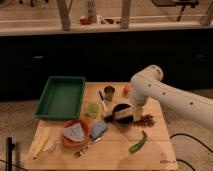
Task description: Place eraser in table surface
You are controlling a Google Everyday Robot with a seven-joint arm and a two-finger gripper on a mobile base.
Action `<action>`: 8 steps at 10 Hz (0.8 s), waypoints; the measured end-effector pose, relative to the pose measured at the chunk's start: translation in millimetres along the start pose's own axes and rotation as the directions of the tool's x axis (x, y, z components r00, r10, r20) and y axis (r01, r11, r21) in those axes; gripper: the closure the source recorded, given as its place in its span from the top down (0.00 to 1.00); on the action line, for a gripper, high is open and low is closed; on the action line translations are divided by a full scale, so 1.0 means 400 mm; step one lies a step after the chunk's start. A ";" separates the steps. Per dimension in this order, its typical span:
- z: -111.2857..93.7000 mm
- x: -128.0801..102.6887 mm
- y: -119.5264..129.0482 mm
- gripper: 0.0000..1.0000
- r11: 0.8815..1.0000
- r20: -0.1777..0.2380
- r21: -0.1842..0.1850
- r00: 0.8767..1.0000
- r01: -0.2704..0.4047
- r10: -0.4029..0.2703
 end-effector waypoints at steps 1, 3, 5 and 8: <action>0.007 -0.010 -0.004 0.80 1.000 0.002 -0.003 1.000 0.013 -0.013; 0.019 -0.013 -0.005 0.80 1.000 0.000 -0.006 1.000 0.029 -0.029; 0.029 -0.014 -0.012 0.80 0.999 0.001 -0.008 0.999 0.049 -0.049; 0.040 -0.020 -0.017 0.80 0.997 0.002 -0.017 0.997 0.075 -0.075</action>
